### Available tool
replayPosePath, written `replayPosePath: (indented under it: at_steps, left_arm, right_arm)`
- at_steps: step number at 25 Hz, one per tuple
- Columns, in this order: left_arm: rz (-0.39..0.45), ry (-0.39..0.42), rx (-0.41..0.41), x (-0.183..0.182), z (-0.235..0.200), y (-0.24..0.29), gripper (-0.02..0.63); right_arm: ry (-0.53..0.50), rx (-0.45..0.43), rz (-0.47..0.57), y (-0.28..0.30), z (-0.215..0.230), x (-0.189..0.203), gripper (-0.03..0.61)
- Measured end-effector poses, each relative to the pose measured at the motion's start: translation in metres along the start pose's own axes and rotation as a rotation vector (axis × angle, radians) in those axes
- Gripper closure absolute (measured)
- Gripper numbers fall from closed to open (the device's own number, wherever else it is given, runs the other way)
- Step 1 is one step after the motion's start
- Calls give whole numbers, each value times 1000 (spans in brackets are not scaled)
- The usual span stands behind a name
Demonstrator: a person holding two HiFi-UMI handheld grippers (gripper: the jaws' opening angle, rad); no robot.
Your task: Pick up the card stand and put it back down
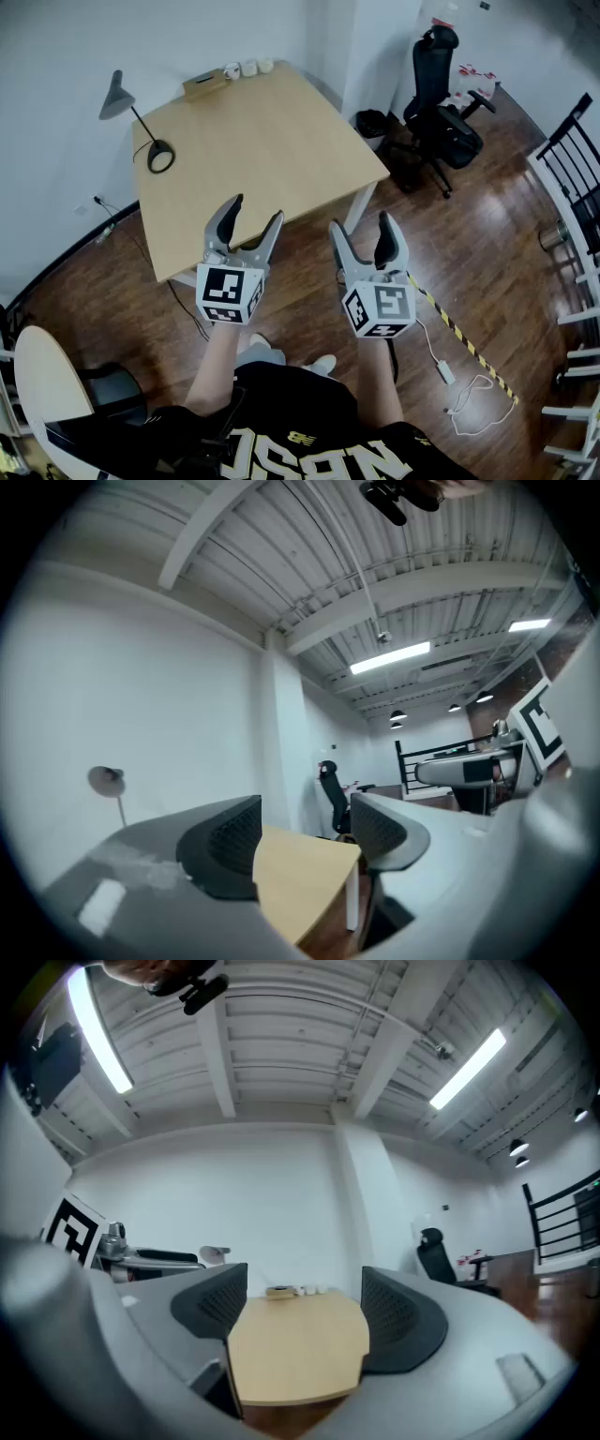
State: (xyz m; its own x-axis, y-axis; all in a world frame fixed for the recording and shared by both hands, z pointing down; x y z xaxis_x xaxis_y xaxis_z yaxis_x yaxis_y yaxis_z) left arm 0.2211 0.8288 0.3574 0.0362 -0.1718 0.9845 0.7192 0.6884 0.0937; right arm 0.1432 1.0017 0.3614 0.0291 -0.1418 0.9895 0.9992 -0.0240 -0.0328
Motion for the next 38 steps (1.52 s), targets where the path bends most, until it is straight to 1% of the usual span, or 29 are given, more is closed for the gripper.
replayPosePath:
  at_steps: [4,8,11,15,17,19,22,27,29,33,35,38]
  left_arm:
    - [10,-42,-144,10,-104,-51,316]
    - [11,-39,-299,28,-201,-108,316]
    - [12,-53,-422,48,-255,-156,315]
    - [9,-67,-548,65,-317,-218,314]
    - [-3,-61,-645,70,-343,-257,316]
    - [-8,-77,-759,76,-367,-299,316]
    - [-18,-106,-899,86,-390,-352,316]
    - [-52,-137,-1086,100,-413,-424,316]
    - [-68,-144,-1177,105,-416,-455,316]
    - [-91,-146,-1392,110,-418,-518,316]
    - [-92,-155,-1496,110,-418,-548,331]
    - [-117,-150,-1625,105,-414,-587,331]
  right_arm:
    - [-34,-149,0,55,-94,1,201]
    - [-79,-330,-8,108,-197,9,201]
    - [-86,-467,-25,137,-263,26,201]
    - [-70,-620,-46,171,-357,48,201]
    - [-61,-735,-66,184,-416,57,201]
    - [-63,-863,-74,188,-475,63,201]
    - [-69,-1022,-85,185,-546,71,201]
    - [-60,-1237,-129,178,-642,87,201]
    - [-57,-1337,-138,167,-679,92,201]
    - [-50,-1542,-141,143,-749,98,201]
    - [-42,-1634,-143,131,-783,99,201]
    - [-25,-1755,-153,110,-826,95,201]
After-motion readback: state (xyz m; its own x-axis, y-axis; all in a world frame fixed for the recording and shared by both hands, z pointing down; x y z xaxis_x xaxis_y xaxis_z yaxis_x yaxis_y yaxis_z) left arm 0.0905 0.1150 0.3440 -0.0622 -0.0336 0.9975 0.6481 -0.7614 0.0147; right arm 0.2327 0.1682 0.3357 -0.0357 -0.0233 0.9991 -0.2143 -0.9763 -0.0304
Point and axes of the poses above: the fingertips, and each gripper's own axes: y forward along the fingers, z to its right, x out of its underside, the point moved 3 cm from there along -y, backward along the fingers, and after that the axes turned 1 degree about -z, right-handed, at the moved point
